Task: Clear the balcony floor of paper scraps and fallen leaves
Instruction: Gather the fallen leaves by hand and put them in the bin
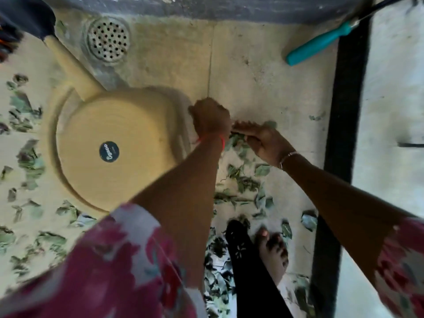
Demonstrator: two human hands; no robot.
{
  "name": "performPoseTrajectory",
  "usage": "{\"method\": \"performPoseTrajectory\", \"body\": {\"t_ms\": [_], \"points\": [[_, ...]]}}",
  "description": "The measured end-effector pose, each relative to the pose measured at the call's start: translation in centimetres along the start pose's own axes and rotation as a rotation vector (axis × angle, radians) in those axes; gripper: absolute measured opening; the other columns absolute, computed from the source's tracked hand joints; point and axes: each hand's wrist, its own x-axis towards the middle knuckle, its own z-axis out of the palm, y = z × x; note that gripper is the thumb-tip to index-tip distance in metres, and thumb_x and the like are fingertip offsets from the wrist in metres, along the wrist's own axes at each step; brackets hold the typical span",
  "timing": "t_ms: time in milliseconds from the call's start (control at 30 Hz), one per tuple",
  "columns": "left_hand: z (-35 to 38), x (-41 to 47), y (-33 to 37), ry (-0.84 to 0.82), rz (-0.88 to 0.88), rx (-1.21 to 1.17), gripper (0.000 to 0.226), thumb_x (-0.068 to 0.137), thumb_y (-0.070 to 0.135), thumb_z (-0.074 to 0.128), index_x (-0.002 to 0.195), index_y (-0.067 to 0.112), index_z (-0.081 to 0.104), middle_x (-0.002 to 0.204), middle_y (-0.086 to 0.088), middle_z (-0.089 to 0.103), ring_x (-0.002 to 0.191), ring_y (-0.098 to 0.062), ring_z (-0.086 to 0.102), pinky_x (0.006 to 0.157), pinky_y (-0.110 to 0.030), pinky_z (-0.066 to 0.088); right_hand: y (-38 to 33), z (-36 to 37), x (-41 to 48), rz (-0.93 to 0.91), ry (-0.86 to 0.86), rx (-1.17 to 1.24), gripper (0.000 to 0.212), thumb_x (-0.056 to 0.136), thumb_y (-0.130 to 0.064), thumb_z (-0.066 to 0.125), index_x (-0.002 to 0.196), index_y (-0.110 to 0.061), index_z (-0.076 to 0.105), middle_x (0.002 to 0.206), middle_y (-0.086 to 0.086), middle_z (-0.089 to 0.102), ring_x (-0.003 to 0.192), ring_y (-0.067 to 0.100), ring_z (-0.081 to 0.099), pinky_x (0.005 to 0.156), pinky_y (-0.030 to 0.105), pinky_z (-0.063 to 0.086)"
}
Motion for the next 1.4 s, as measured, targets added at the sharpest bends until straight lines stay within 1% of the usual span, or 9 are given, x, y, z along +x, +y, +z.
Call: {"method": "performPoseTrajectory", "body": {"t_ms": [133,233,333,467,567,767,1000,1267,1400], "points": [[3.4,-2.3,-2.0,0.312,0.062,-0.315,0.013,0.074,0.002,0.055,0.081,0.0,0.066,0.123,-0.022,0.046,0.118,-0.037,0.04,0.102,-0.035,0.029,1.1,-1.8,0.1,0.003,0.22,-0.04,0.047,0.091,-0.02,0.036,0.136,-0.008,0.045,0.146,0.012,0.038,0.136,0.02,0.032,0.111,0.033,0.029],[4.1,-1.1,-2.1,0.404,0.196,-0.438,0.037,0.07,0.005,0.052,0.105,-0.007,0.056,0.12,-0.027,0.048,0.117,-0.043,0.044,0.103,-0.051,0.035,1.9,-3.9,5.1,0.047,0.27,-0.158,0.055,0.096,-0.022,0.036,0.147,-0.008,0.021,0.156,0.012,0.013,0.145,0.024,0.009,0.117,0.034,0.012],[5.2,0.0,-3.0,0.331,0.186,-0.374,0.061,0.082,0.022,0.047,0.138,0.0,0.038,0.147,-0.022,0.034,0.14,-0.037,0.025,0.117,-0.045,0.016,2.4,-4.5,9.6,0.077,0.269,-0.215,0.056,0.098,-0.025,0.032,0.148,-0.007,0.013,0.157,0.013,0.007,0.145,0.026,0.004,0.118,0.036,0.008],[7.0,0.5,-4.3,0.237,0.237,-0.273,0.056,0.092,0.026,0.03,0.144,0.007,0.034,0.156,-0.011,0.022,0.146,-0.026,0.014,0.116,-0.038,0.001,2.0,-1.9,10.1,0.008,0.164,-0.381,0.052,0.101,-0.025,0.025,0.149,-0.009,0.012,0.157,0.01,0.008,0.146,0.023,0.004,0.116,0.034,-0.001],[7.6,-1.6,-5.0,0.118,0.329,-0.372,0.051,0.095,0.022,0.027,0.141,0.004,0.039,0.152,-0.014,0.031,0.144,-0.025,0.022,0.117,-0.035,0.005,1.5,1.0,5.4,-0.155,0.154,-0.327,0.05,0.096,-0.021,0.027,0.143,-0.005,0.03,0.151,0.014,0.028,0.142,0.025,0.021,0.115,0.032,0.006],[7.2,-7.8,-8.4,-0.104,0.437,-0.504,0.043,0.097,0.018,0.035,0.135,0.001,0.046,0.143,-0.015,0.045,0.137,-0.025,0.038,0.115,-0.035,0.029,1.4,3.2,-3.7,-0.071,0.185,-0.075,0.046,0.092,-0.017,0.033,0.132,-0.002,0.049,0.139,0.016,0.046,0.133,0.029,0.04,0.113,0.031,0.023],[7.0,-5.9,-8.9,-0.052,0.487,-0.245,0.056,0.095,0.031,0.032,0.146,0.007,0.028,0.155,-0.01,0.024,0.145,-0.022,0.016,0.116,-0.025,0.003,4.9,-1.1,-4.7,0.48,0.641,-0.082,0.06,0.094,-0.032,0.032,0.146,-0.005,0.021,0.154,0.013,0.019,0.144,0.025,0.015,0.118,0.037,0.012],[8.2,-6.5,-8.9,-0.09,0.546,-0.264,0.058,0.092,0.032,0.029,0.144,0.008,0.035,0.153,-0.008,0.03,0.144,-0.019,0.021,0.114,-0.017,0.0,3.1,4.1,-4.2,0.149,0.334,-0.292,0.055,0.097,-0.033,0.033,0.147,-0.011,0.023,0.155,0.01,0.018,0.145,0.023,0.012,0.116,0.035,0.002],[7.1,-9.5,-9.6,-0.319,0.448,-0.423,0.055,0.094,0.023,0.036,0.145,0.003,0.031,0.154,-0.013,0.027,0.144,-0.023,0.021,0.12,-0.037,0.013,0.5,6.3,-6.1,0.057,0.134,-0.255,0.052,0.097,-0.022,0.031,0.147,-0.009,0.021,0.155,0.008,0.017,0.145,0.022,0.011,0.115,0.032,-0.002]]}}
